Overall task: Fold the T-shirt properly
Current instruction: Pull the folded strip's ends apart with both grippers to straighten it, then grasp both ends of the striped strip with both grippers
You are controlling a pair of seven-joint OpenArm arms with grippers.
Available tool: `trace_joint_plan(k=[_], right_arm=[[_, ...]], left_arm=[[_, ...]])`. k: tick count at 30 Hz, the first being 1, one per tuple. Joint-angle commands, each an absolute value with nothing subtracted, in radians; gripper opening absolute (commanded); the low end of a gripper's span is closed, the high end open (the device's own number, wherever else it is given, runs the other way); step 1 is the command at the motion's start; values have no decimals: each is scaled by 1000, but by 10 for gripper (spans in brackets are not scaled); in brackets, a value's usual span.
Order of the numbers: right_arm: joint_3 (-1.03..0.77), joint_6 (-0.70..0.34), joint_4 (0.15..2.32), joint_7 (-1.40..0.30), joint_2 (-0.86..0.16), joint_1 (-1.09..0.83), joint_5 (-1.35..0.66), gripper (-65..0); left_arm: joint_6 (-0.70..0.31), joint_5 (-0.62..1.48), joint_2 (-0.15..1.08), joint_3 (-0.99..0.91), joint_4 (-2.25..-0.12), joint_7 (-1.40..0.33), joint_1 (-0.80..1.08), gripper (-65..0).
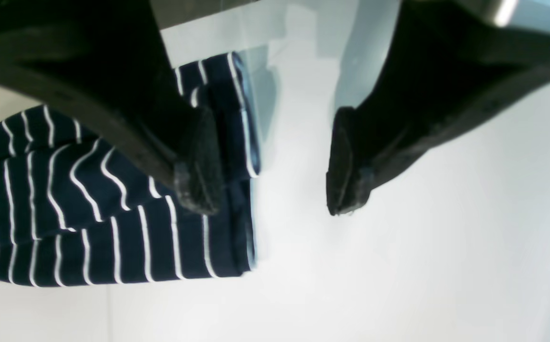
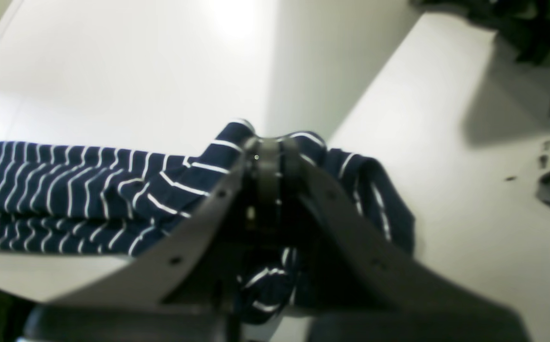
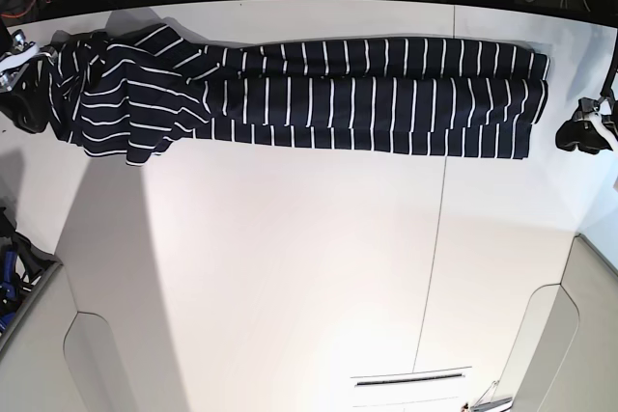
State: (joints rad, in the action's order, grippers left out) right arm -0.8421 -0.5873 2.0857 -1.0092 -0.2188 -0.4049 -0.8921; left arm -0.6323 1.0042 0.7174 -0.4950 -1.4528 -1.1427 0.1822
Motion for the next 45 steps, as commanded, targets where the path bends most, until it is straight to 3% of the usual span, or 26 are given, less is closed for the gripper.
trace_joint_plan(k=[1,4,9,20,33,41,43,45], right_arm=[[-826,-592,2090,-978,-232,-405,-888,-650],[-750,-591,2046,-951,-232,-405,-841,-650],[-642,-591,1916,-887,-233,-405,-738,-650],[-559,-591,1607,-834,-233,-321,-696,-650],[-559,-591,1584,-892,-233,-294,-761,-650],[-559,-591,1584,-895,-233,-294,-790,-650],[-559,-591,1584,-895,-233,-294,-790,-650],[-559,-591,1584,-895,-233,-294,-790,-650]], left_arm=[[-632,1020,723,-505,-1465,-1125,172,-258],[-633,995,671,-505,-1465,-1125,173,-254],[-649,870,603,-505,-1465,-1103,175,-191],[-663,863,595,-504,-1465,-1000,272,-190],[-696,818,529,-503,-1465,-967,289,-190],[-698,897,518,-463,-1465,-994,289,-191],[-698,909,518,-437,-1465,-999,288,-227],[-698,908,518,-413,-1465,-999,288,-331]])
